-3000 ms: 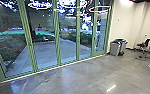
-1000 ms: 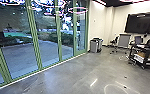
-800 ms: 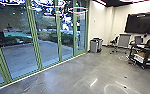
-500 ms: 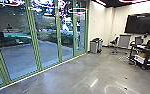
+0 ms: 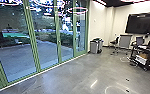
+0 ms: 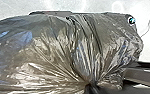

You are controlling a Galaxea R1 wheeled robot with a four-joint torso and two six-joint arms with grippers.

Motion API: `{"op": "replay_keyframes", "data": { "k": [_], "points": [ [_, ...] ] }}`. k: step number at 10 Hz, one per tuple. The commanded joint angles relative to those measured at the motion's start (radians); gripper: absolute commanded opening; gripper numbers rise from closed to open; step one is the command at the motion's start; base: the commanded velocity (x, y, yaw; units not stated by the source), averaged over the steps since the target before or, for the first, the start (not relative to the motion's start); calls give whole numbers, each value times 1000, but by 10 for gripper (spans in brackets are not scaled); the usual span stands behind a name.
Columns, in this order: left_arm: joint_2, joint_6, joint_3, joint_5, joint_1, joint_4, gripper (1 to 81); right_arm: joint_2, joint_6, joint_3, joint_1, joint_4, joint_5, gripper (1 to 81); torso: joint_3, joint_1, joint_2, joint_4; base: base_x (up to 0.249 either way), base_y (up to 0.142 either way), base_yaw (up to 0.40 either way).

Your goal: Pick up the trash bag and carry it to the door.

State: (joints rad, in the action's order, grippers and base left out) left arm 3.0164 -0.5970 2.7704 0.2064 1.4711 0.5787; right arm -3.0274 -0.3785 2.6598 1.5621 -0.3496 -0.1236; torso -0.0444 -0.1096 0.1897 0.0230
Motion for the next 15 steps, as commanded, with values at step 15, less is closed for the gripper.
{"op": "replay_keyframes", "data": {
  "k": [15],
  "points": [
    [-3,-4,3,77,-62,0,10,-7,3,-3,-52,-8,-54,811,0,0,0,0,160,-32,0]
  ]
}}
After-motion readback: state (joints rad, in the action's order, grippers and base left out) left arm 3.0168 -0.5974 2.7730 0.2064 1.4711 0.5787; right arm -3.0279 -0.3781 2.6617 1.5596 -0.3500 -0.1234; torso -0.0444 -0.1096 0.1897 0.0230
